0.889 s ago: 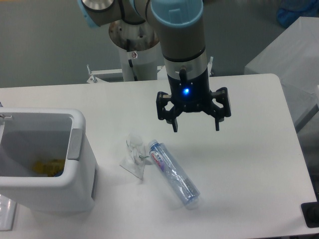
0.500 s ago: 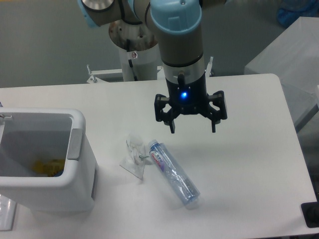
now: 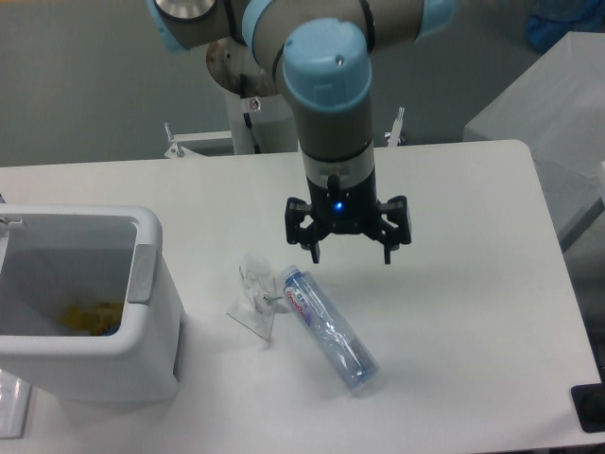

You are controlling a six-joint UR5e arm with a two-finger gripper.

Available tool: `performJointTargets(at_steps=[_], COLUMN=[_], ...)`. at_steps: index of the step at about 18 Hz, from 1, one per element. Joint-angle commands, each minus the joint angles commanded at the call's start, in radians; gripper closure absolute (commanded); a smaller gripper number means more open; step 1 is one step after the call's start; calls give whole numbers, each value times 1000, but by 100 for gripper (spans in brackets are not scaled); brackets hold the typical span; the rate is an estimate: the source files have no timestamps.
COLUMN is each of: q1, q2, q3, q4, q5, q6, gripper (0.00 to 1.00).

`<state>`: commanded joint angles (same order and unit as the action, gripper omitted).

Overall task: Place the trash in the trash can
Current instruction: 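Lower the open gripper toward the crumpled clear plastic wrapper, then close the gripper on the plastic wrapper and lift it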

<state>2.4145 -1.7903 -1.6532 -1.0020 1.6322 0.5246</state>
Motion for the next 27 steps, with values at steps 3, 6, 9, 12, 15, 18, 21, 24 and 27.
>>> performJointTargets(at_steps=[3, 6, 9, 12, 15, 18, 21, 24, 27], q1=[-8, -14, -37, -57, -89, -100, -107, -113, -115], q2=[5, 3, -11, -63, -110, -133, -167, -178, -186], q3=[-63, -94, -114, -148, -152, -152, -160, -157, -149], q4=[33, 34, 37, 71, 115, 122, 157, 161, 163], q5=[-46, -144, -202, -196, -196, -196, -192, -170, -160], q6=[12, 18, 21, 23, 23, 20, 21, 21, 15], gripper=[0, 0, 0, 0, 0, 0, 0, 7, 35])
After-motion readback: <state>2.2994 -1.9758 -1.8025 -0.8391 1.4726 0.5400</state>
